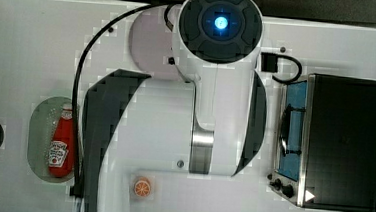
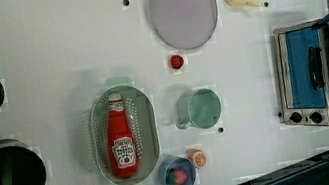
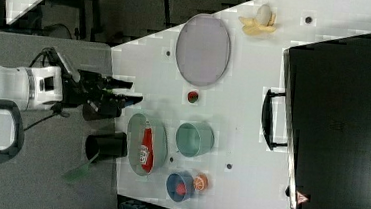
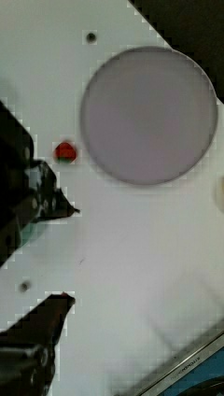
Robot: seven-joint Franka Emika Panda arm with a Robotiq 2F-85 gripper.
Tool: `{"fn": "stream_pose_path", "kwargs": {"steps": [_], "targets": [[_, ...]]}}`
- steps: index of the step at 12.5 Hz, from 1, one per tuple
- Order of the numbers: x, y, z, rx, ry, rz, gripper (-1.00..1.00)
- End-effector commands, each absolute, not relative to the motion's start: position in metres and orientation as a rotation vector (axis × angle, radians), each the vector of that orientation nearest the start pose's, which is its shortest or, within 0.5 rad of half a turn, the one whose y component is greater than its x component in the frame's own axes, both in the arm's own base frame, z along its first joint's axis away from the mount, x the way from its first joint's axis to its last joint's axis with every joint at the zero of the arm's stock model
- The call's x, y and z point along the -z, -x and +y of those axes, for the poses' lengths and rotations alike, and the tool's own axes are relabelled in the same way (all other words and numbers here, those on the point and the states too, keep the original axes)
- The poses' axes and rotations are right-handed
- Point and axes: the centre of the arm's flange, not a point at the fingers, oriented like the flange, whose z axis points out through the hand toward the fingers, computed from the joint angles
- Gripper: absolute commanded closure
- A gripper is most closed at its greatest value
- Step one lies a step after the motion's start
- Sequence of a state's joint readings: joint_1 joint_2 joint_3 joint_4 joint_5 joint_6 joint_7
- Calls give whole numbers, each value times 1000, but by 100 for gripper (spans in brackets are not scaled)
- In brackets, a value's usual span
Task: Pick ketchup from strainer and place it on the table
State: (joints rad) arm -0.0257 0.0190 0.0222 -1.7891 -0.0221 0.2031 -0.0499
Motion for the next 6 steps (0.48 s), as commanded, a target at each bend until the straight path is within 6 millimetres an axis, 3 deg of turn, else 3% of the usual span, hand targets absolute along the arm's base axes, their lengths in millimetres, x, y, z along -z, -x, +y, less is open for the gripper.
{"fn": "stream_pose_path", "kwargs": {"steps": [1, 3, 6], "targets": [[-618, -463, -19, -27, 2845, 1359, -59], [-615, -468, 3, -27, 2857, 1299, -100], [-603, -476, 55, -13, 2931, 1161, -100]]}}
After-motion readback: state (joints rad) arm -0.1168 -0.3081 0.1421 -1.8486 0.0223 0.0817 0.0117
